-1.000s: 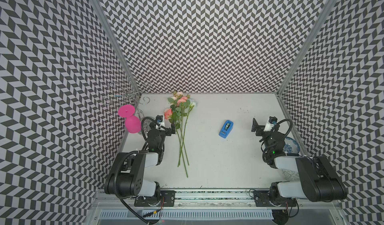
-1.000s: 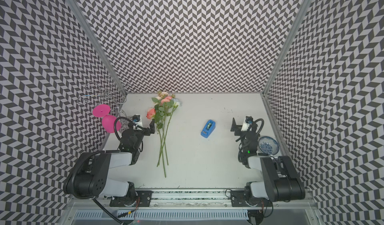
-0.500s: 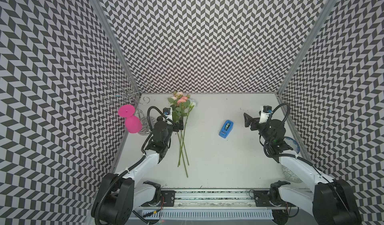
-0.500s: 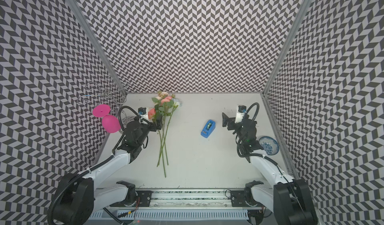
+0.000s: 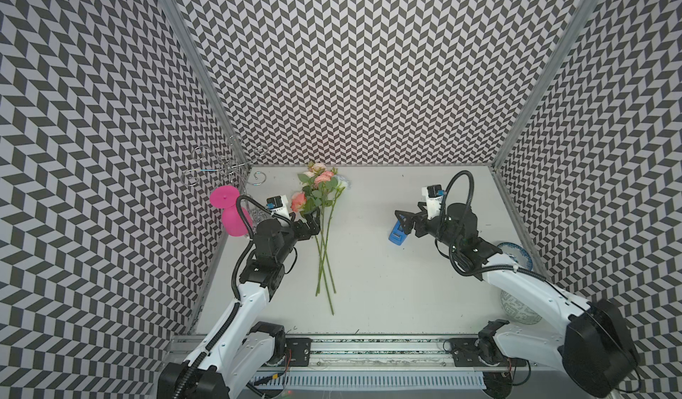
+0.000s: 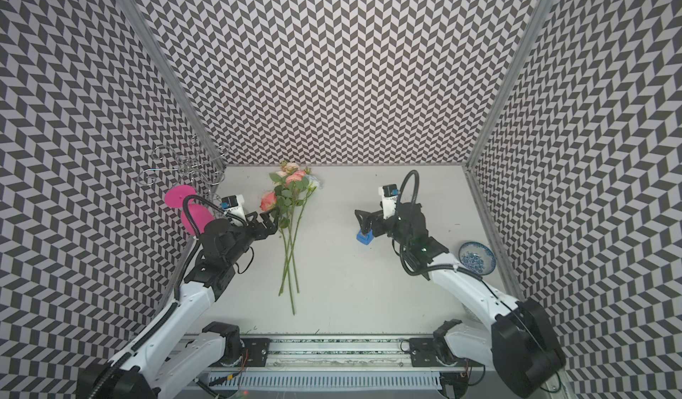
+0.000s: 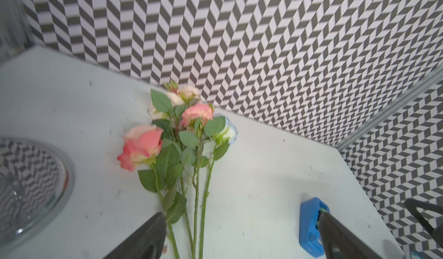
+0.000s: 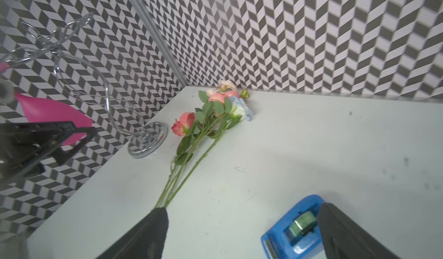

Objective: Wrap bouquets with tape
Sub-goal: Gather the flowers at the center of the board.

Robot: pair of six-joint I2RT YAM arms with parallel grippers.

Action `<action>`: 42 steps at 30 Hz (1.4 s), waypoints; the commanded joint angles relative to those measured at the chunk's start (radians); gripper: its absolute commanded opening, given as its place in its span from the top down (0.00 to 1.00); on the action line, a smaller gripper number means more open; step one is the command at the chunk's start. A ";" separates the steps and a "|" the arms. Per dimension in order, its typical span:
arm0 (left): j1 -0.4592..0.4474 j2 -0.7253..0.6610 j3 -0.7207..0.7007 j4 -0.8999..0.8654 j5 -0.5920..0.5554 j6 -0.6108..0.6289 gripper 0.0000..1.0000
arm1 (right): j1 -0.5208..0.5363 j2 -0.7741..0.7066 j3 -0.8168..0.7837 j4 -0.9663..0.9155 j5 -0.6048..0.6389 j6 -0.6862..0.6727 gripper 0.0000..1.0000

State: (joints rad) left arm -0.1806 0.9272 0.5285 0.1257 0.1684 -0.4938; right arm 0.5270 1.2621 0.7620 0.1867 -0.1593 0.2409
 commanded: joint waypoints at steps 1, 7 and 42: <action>0.009 0.024 0.029 -0.140 0.093 -0.081 0.01 | 0.127 0.104 0.098 -0.068 0.044 0.083 0.01; 0.090 0.086 0.040 -0.200 0.185 -0.099 0.01 | 0.319 0.368 0.302 -0.129 0.166 0.156 0.01; 0.243 0.116 -0.062 -0.149 0.278 -0.151 0.11 | 0.488 1.142 1.023 -0.434 0.404 0.066 0.39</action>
State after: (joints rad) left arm 0.0559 1.0492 0.4786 -0.0525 0.4316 -0.6342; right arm 1.0115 2.3646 1.7599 -0.2127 0.2104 0.3122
